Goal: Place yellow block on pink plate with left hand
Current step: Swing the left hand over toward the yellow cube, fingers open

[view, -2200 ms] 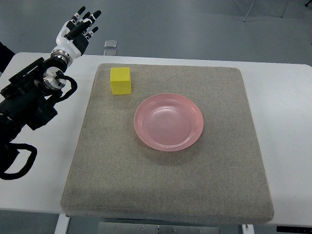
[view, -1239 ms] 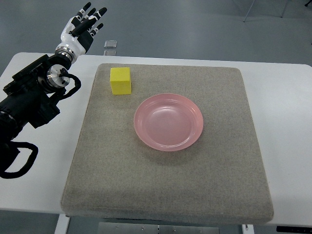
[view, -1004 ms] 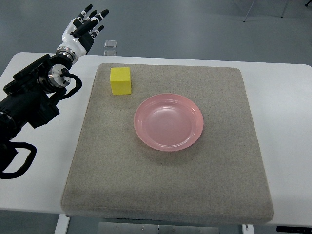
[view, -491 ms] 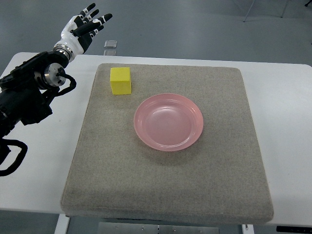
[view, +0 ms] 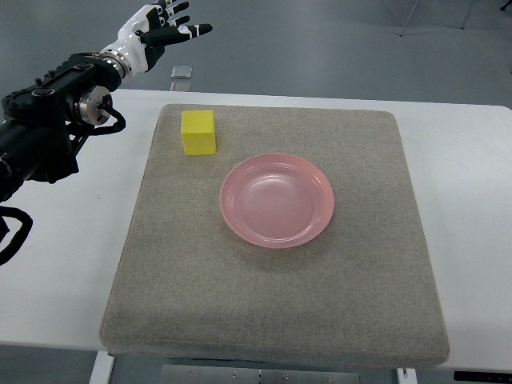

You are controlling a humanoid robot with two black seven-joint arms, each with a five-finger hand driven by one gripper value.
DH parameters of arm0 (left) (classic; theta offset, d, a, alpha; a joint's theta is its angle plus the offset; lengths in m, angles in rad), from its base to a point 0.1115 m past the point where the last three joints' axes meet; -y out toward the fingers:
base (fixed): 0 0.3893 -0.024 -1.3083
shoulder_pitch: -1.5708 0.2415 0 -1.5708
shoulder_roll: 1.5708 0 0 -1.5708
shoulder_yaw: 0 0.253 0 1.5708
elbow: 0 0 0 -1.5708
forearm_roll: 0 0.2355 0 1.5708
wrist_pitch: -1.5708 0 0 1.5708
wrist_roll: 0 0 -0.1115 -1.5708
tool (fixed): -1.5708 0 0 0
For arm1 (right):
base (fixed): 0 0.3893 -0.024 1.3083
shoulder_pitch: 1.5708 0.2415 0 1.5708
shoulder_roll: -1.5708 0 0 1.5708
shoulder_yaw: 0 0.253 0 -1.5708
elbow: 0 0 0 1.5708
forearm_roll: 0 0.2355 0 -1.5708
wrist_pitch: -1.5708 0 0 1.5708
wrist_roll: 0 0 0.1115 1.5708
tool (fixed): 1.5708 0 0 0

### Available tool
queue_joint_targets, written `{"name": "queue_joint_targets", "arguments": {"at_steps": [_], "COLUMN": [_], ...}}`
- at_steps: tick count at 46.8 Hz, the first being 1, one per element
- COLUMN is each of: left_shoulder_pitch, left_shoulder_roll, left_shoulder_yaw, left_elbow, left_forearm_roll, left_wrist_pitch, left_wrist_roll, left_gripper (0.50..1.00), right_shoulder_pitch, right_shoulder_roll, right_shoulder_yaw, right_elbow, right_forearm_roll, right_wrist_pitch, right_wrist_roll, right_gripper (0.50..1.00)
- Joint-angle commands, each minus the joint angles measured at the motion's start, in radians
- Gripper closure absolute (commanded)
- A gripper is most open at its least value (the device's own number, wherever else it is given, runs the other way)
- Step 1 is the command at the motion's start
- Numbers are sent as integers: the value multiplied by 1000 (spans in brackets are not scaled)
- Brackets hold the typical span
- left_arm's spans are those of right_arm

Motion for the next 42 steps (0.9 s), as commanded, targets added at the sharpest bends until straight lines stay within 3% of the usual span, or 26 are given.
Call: {"name": "queue_joint_targets", "arguments": {"at_steps": [1, 9, 20, 30, 42], "left_shoulder_pitch": [2, -1, -21, -80, -111], "left_shoulder_roll": [0, 1, 47, 112, 144], "left_shoulder_yaw": [42, 85, 87, 176, 228], "left_elbow": [0, -12, -112, -189, -259], "left_forearm_roll": [13, 101, 376, 565, 790], "left_wrist_pitch": [-3, -3, -4, -95, -102], "left_wrist_roll": [-1, -1, 2, 5, 4], "left_gripper": [514, 514, 512, 512, 514], "right_shoulder_pitch": [0, 0, 0, 0, 0], "right_shoulder_roll": [0, 0, 0, 0, 0], "right_shoulder_yaw": [0, 0, 0, 0, 0], "right_elbow": [0, 0, 0, 0, 0], "right_forearm_roll": [0, 0, 0, 0, 0], "right_wrist_pitch": [0, 0, 0, 0, 0], "right_wrist_roll": [0, 0, 0, 0, 0], "right_gripper": [576, 576, 576, 576, 576]}}
